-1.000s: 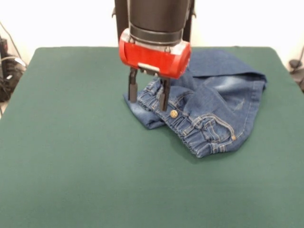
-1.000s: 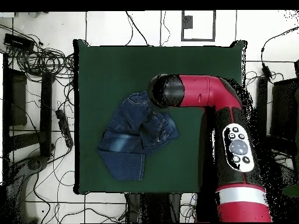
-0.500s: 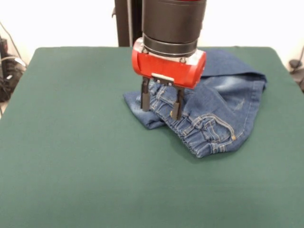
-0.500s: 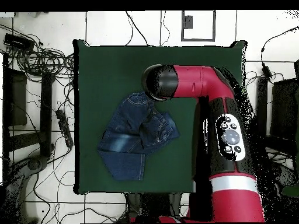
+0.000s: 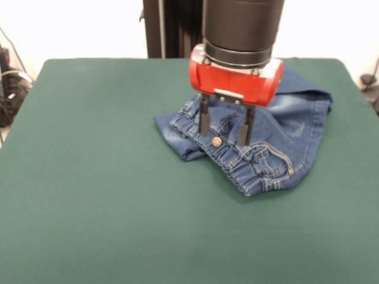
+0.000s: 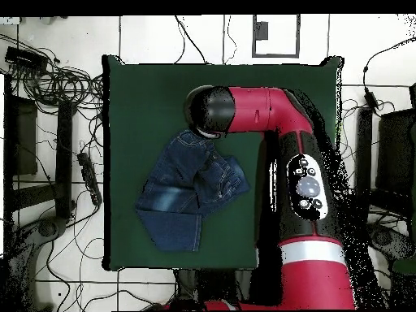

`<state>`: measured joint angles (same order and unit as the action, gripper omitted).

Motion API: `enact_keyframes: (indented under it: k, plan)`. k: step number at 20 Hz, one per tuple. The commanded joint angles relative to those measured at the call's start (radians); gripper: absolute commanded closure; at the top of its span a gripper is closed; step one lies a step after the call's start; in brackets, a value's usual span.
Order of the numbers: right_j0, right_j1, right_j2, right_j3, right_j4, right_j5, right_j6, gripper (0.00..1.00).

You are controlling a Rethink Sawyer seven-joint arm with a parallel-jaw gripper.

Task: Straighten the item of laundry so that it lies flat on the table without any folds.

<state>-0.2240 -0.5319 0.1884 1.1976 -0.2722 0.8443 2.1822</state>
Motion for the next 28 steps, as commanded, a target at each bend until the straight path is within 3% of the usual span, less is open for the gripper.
enact_keyframes:
  k: [1, 18, 28]
  plan:
    - [0.042, 0.015, 0.099, 0.027, 0.039, 0.073, -0.025, 0.0]
    - [0.077, 0.099, 0.07, 0.04, 0.006, -0.123, 0.007, 0.0]
    - [0.064, 0.132, 0.063, 0.058, -0.001, -0.166, -0.018, 0.0]
